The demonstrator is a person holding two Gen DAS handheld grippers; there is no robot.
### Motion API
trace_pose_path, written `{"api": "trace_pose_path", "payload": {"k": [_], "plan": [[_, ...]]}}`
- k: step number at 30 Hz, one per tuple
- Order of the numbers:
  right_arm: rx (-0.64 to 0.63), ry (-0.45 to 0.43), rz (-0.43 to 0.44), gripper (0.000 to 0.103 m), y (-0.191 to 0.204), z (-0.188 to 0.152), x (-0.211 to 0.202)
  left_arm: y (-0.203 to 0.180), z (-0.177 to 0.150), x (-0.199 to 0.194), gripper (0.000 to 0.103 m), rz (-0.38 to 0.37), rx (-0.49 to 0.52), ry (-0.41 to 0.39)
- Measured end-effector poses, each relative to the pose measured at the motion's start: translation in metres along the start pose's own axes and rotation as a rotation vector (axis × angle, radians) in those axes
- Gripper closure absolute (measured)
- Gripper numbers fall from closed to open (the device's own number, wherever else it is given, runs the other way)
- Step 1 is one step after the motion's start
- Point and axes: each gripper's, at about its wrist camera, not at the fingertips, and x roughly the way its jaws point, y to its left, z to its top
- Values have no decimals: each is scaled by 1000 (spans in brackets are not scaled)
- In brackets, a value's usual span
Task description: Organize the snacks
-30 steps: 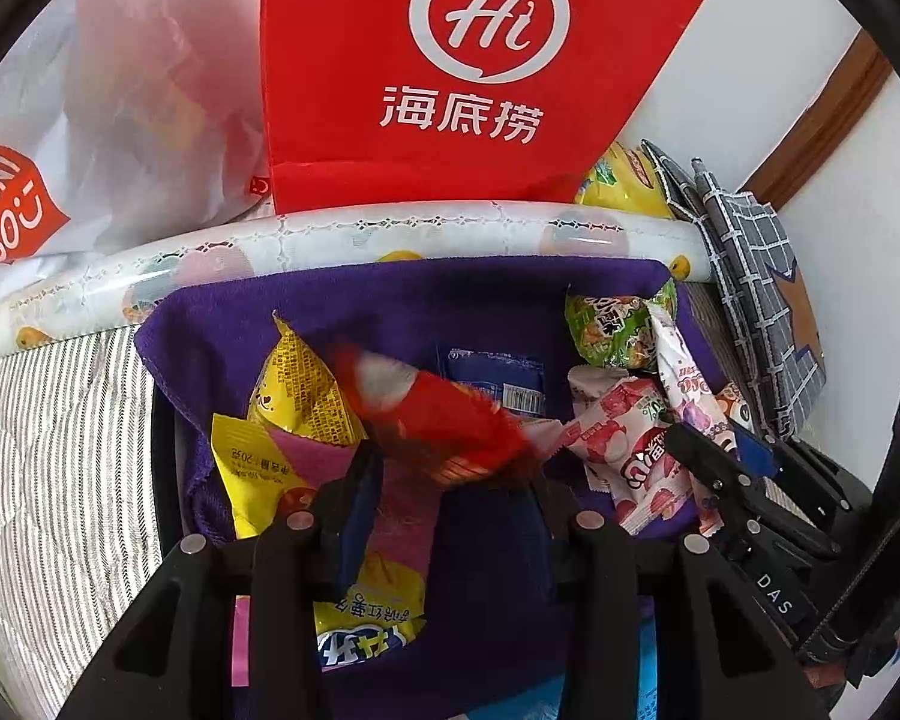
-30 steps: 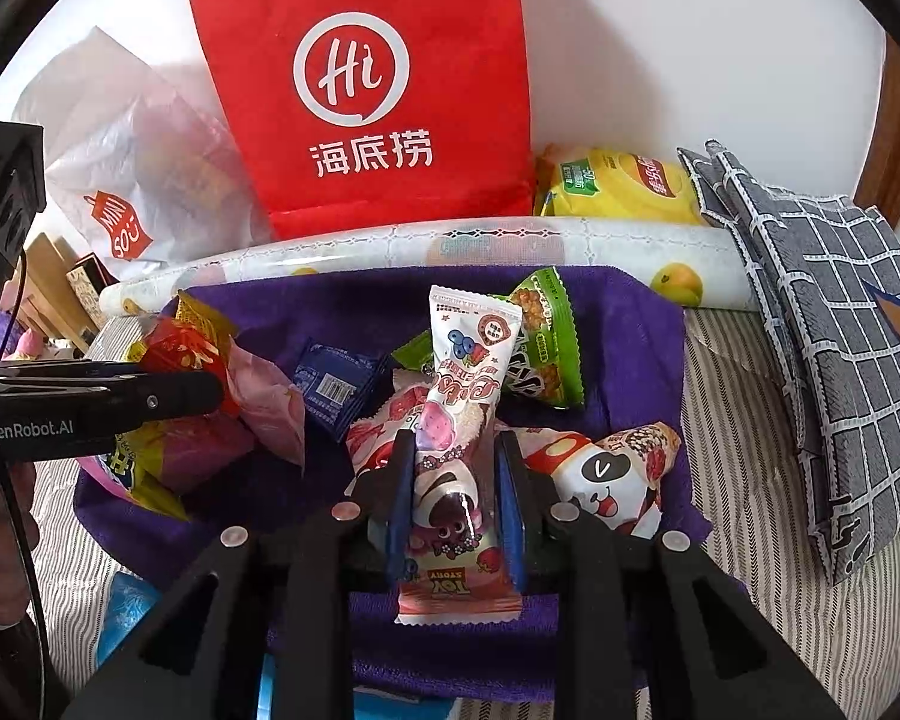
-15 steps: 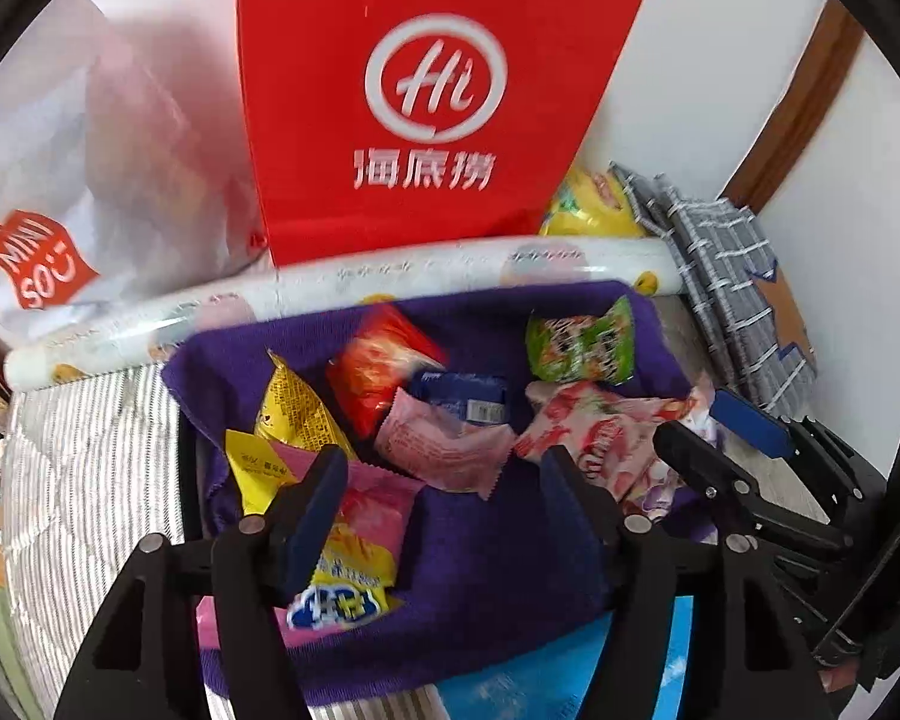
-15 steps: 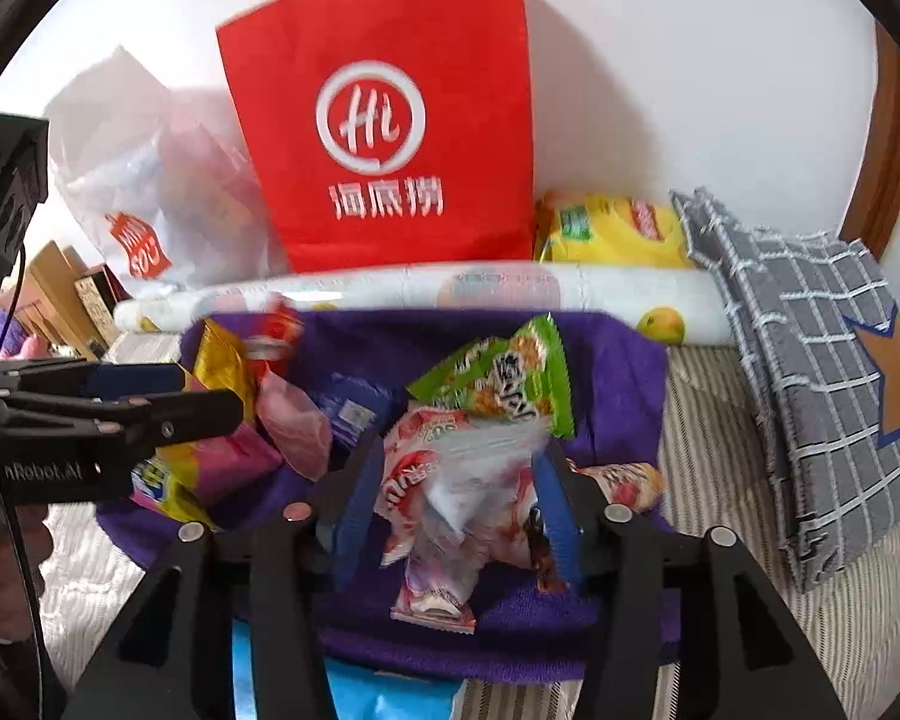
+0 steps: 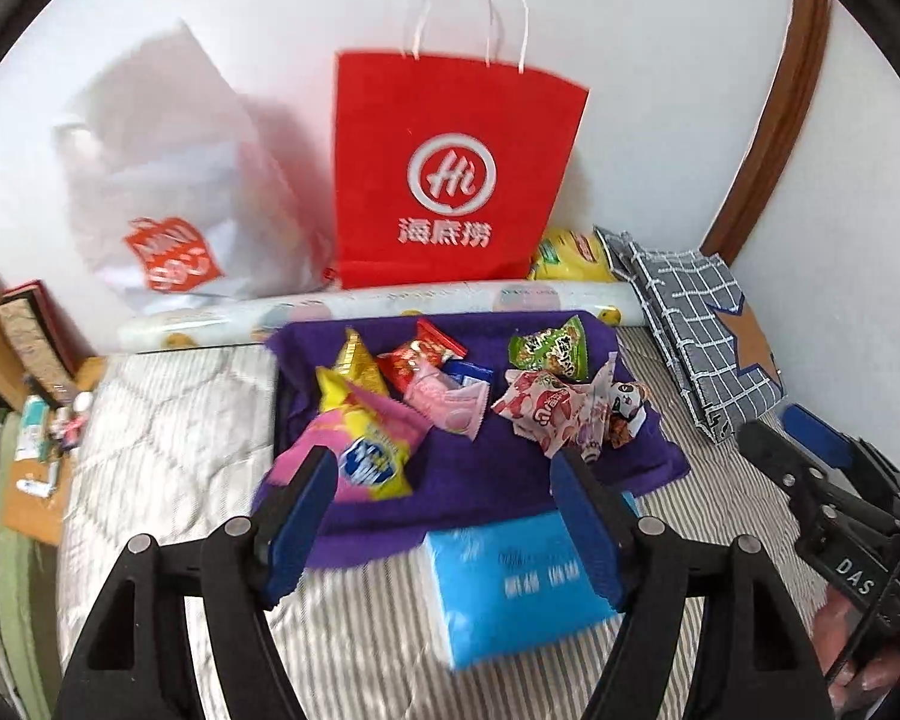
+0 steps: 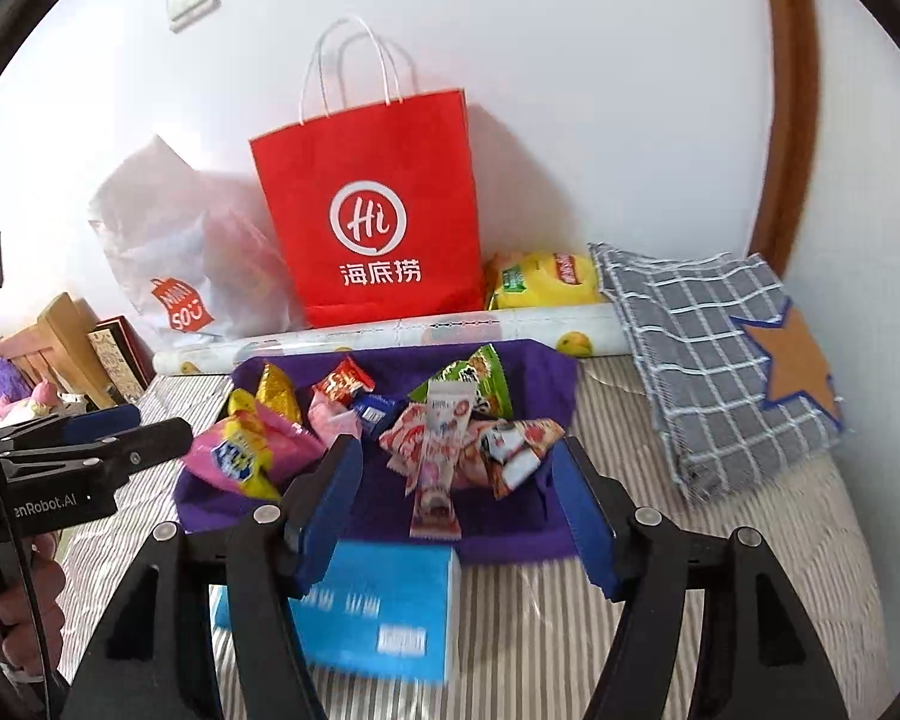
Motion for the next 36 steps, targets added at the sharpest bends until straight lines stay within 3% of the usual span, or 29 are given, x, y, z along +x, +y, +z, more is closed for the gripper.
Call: {"api": "trace_pose_path", "payload": {"k": [4, 9, 17, 25, 36], "plan": [[-8, -15, -24, 37, 1, -19, -38, -6, -22, -44, 23, 24, -3, -68], [-4, -88, -36, 15, -3, -47, -93, -16, -51, -91, 13, 49, 4, -147], [1, -148, -45, 0, -8, -83, -143, -29, -94, -131, 4, 65, 14, -202], [-8, -175, -50, 0, -9, -105, -172, -42, -122, -149, 3, 58, 20, -228], [5, -189, -54, 0, -11, -111, -182, -42, -131, -158, 3, 57, 10, -241]]}}
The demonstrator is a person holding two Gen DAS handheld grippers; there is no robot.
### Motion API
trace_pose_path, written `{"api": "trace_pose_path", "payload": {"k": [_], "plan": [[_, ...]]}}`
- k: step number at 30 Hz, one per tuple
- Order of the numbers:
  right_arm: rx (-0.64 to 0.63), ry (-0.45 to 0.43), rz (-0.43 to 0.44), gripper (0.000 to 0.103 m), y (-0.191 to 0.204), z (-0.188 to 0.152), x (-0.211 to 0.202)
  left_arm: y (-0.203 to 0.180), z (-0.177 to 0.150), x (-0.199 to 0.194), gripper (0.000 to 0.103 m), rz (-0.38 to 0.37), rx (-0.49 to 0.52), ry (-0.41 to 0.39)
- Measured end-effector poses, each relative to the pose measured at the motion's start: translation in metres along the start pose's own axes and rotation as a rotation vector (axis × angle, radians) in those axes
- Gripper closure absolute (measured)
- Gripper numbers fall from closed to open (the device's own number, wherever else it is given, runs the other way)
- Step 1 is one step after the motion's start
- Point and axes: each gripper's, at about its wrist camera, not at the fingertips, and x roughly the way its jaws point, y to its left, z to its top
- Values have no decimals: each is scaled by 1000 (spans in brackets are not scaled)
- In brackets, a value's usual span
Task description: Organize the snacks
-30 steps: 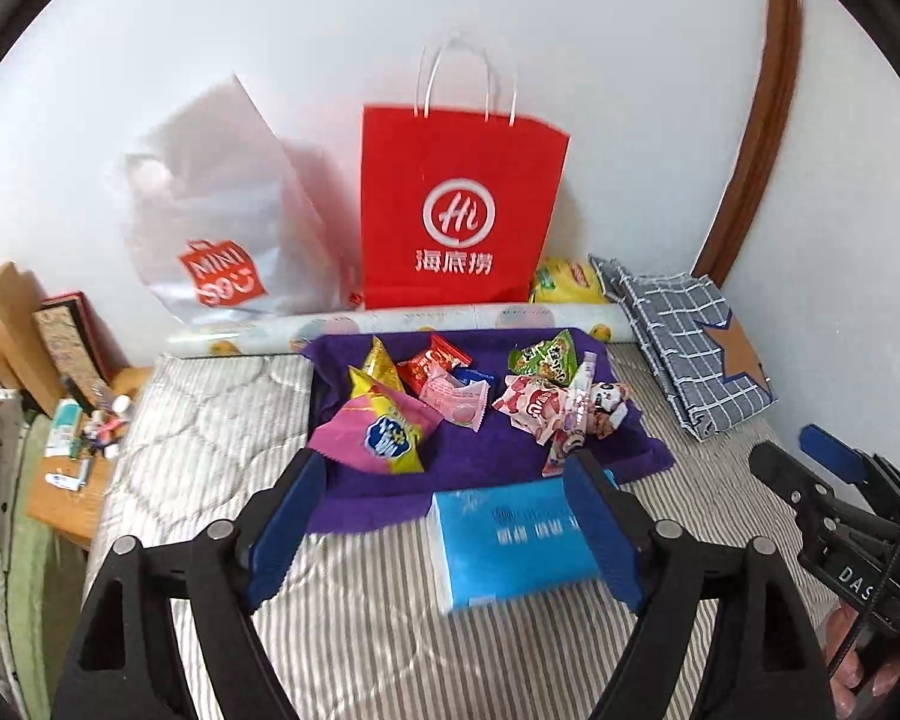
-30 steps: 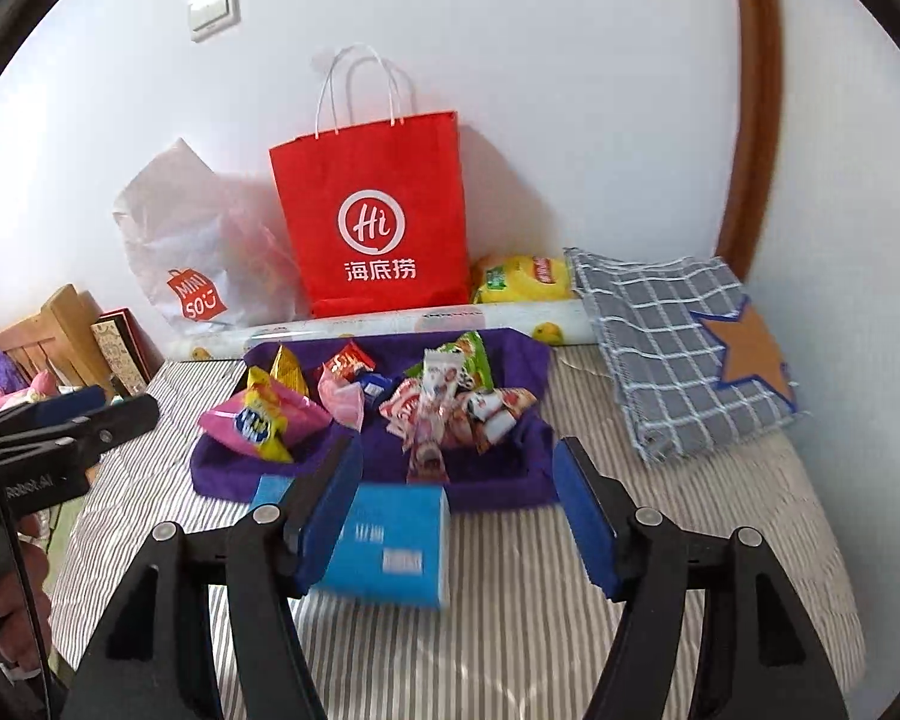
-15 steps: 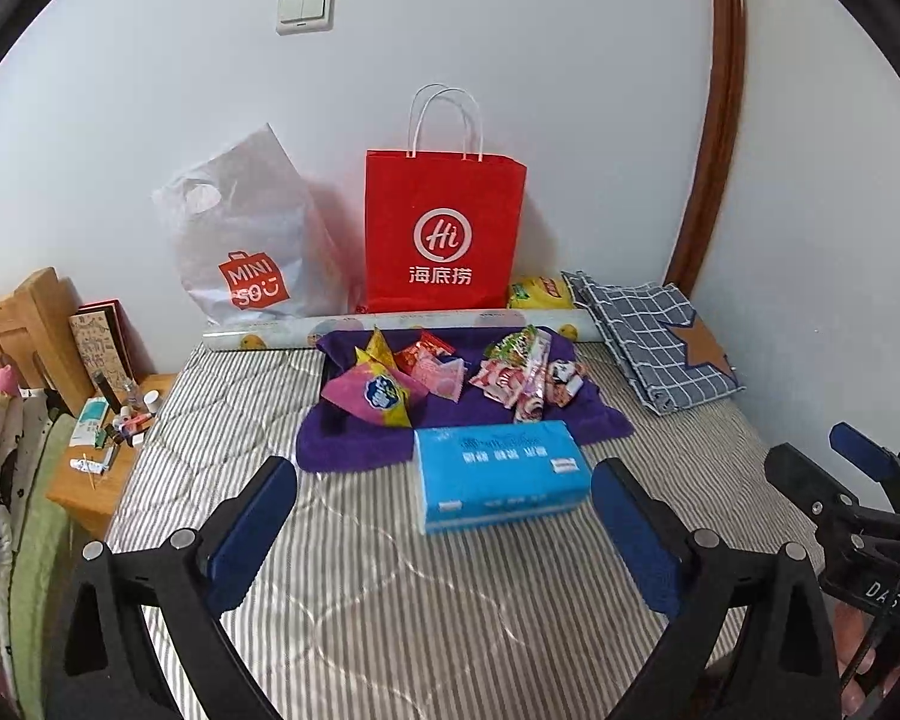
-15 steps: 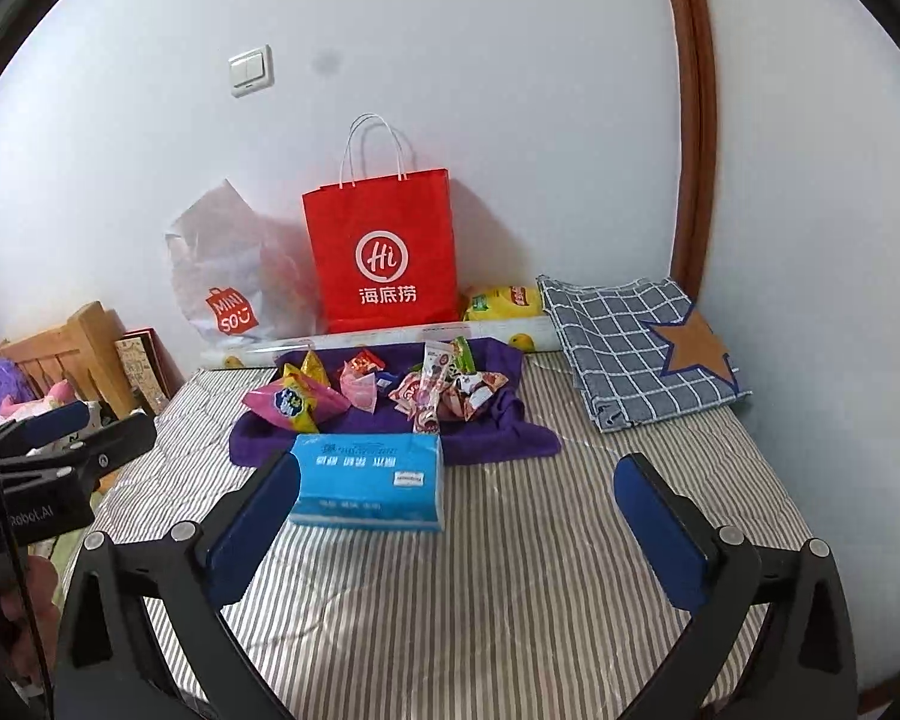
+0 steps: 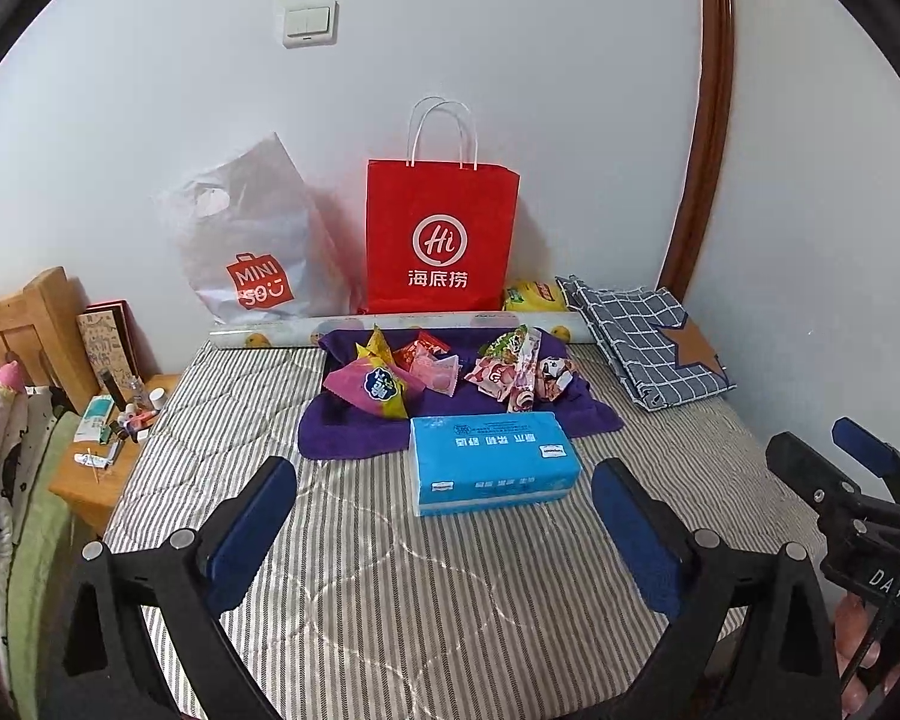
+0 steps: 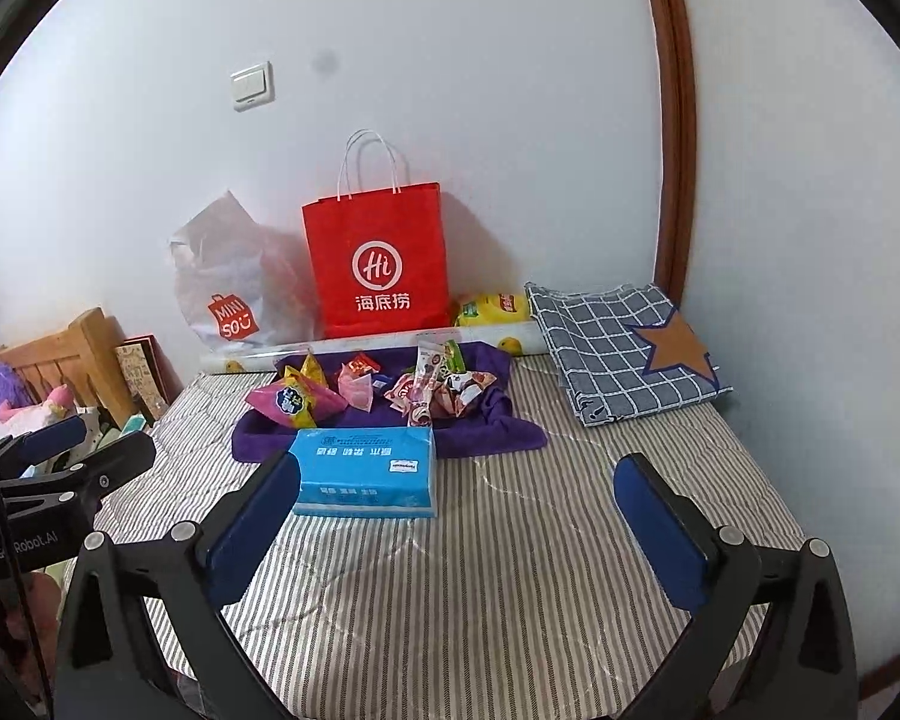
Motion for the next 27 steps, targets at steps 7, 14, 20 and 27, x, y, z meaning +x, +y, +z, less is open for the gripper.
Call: {"api": "trace_pose_path", "payload": {"k": [7, 14, 20, 27], "plan": [[0, -4, 5, 0, 0, -1, -4, 0, -3, -5, 3, 5, 2, -2], [-2, -1, 8, 0, 1, -3, -6, 0, -3, -6, 3, 5, -4, -2], [-1, -2, 7, 0, 1, -4, -6, 0, -4, -6, 3, 4, -5, -1], [2, 6, 7, 0, 0, -5, -6, 0, -5, -6, 3, 5, -7, 1]]}}
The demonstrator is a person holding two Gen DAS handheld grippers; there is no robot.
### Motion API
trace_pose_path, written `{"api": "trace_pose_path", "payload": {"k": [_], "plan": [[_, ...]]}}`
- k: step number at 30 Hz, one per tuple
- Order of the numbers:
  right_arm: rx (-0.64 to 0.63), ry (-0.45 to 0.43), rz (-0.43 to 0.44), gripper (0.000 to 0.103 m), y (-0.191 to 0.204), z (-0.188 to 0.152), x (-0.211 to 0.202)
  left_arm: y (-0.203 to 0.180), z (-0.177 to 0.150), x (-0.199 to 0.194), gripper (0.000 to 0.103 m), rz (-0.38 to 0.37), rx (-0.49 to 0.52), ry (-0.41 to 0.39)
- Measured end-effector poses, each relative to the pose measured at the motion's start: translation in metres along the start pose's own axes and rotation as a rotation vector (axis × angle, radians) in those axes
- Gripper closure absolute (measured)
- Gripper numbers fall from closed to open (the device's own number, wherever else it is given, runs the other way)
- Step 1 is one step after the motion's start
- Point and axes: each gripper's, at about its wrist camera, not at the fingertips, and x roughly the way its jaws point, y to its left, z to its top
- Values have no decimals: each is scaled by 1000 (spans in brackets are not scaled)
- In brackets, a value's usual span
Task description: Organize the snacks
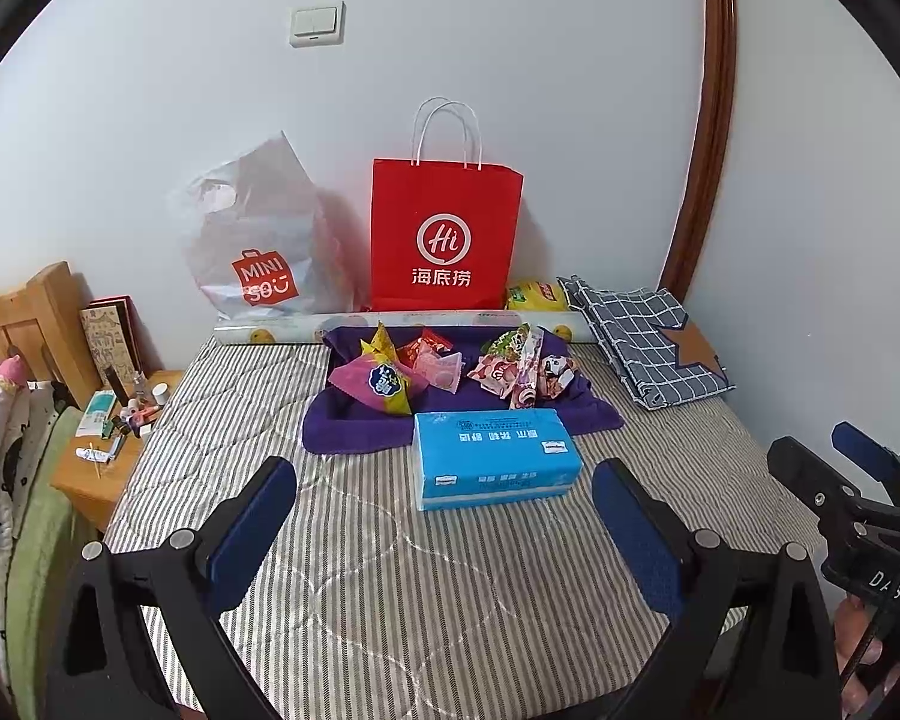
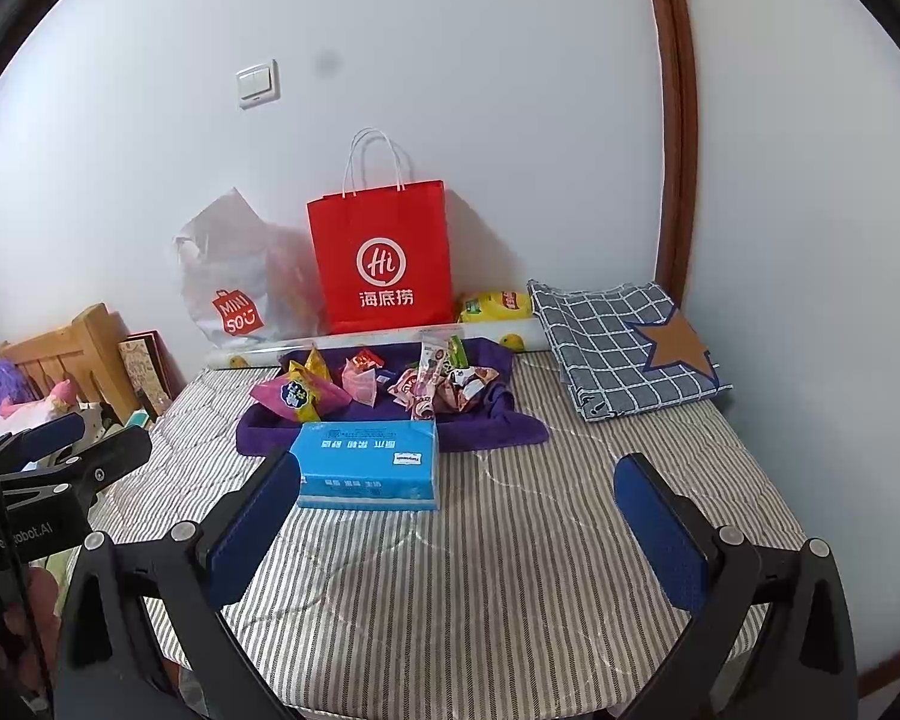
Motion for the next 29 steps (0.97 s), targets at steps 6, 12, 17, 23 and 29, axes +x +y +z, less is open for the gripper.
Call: {"api": "trace_pose_path", "payload": {"k": [6, 12, 17, 23, 29], "plan": [[1, 0, 2, 0, -1, 0, 0, -1, -2, 0, 3, -1, -2, 2], [4, 0, 2, 0, 0, 0, 0, 1, -3, 1, 3, 1, -3, 2], [3, -3, 5, 0, 1, 0, -1, 1, -3, 1, 3, 2, -4, 1], [4, -10, 9, 0, 2, 2, -3, 1, -3, 1, 3, 2, -4, 2], [3, -14, 14, 0, 3, 3, -4, 2, -3, 0, 3, 5, -4, -8]]}}
